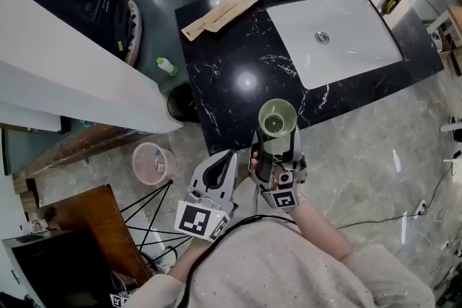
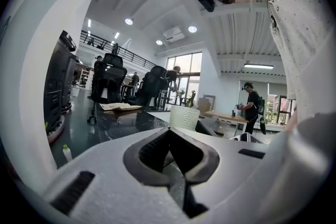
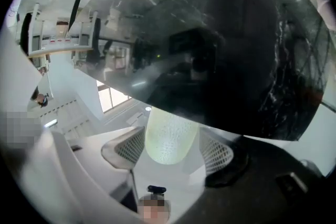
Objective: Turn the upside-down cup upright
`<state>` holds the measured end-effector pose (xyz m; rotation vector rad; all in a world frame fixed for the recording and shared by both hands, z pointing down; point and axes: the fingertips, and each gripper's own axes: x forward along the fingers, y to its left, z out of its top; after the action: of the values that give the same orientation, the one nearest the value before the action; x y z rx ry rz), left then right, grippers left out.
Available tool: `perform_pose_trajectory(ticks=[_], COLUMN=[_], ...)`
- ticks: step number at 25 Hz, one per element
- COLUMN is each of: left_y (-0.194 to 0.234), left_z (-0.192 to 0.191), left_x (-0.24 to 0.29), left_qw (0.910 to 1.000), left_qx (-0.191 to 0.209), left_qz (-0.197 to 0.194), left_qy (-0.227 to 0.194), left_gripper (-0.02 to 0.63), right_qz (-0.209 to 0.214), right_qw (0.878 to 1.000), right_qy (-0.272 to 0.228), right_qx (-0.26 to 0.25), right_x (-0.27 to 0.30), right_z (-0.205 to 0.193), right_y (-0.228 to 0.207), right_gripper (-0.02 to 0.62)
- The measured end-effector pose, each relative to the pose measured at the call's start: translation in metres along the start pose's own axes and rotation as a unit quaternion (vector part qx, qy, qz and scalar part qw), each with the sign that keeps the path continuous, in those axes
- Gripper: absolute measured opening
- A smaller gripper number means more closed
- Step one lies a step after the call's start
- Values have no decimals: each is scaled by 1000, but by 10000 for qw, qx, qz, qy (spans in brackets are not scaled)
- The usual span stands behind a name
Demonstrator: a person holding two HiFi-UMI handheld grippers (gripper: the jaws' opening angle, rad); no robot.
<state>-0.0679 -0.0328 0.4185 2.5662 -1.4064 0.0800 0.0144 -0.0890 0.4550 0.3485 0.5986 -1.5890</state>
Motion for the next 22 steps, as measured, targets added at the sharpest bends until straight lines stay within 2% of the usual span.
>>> perform_pose_trajectory(ticks=[4,7,11,13,15,16,18,19,21,22], left_y=[-2,-6,-8,-10,-11,-12,-16,-19,-24,-27], left_z=[-2,-2,-2,-3,-3,-3,-2,-2,0,0], left_x=[2,1,1,2,5,6,10,12,17,20], left_qw=[10000,10000,10000,10000,9999,9999,9997,9995,9991,9989], left_qx=[-14,-23,-58,-64,-77,-94,-133,-142,-148,-153], left_qz=[-18,-29,-18,-31,-50,-59,-105,-144,-230,-267], left_qy=[19,12,-14,-51,-101,-127,-187,-226,-309,-344], left_gripper=[6,6,6,6,6,6,6,6,6,6], right_qz=[-64,-185,-881,-1364,-1846,-2094,-2547,-2738,-3092,-3289], right_qw=[9999,9987,9907,9790,9544,9352,8892,8670,8202,7878], right_qy=[115,461,827,1013,1447,1735,2227,2355,2428,2452], right_qx=[-82,-139,-633,-1127,-1845,-2267,-3080,-3433,-4156,-4594], right_x=[-5,-9,-22,-29,-33,-35,-39,-40,-40,-41], right_z=[-4,-18,-32,-41,-57,-66,-80,-83,-79,-75], right_y=[-1,-2,-14,-19,-21,-22,-22,-20,-14,-11], right_gripper=[327,327,327,327,327,325,316,280,142,80])
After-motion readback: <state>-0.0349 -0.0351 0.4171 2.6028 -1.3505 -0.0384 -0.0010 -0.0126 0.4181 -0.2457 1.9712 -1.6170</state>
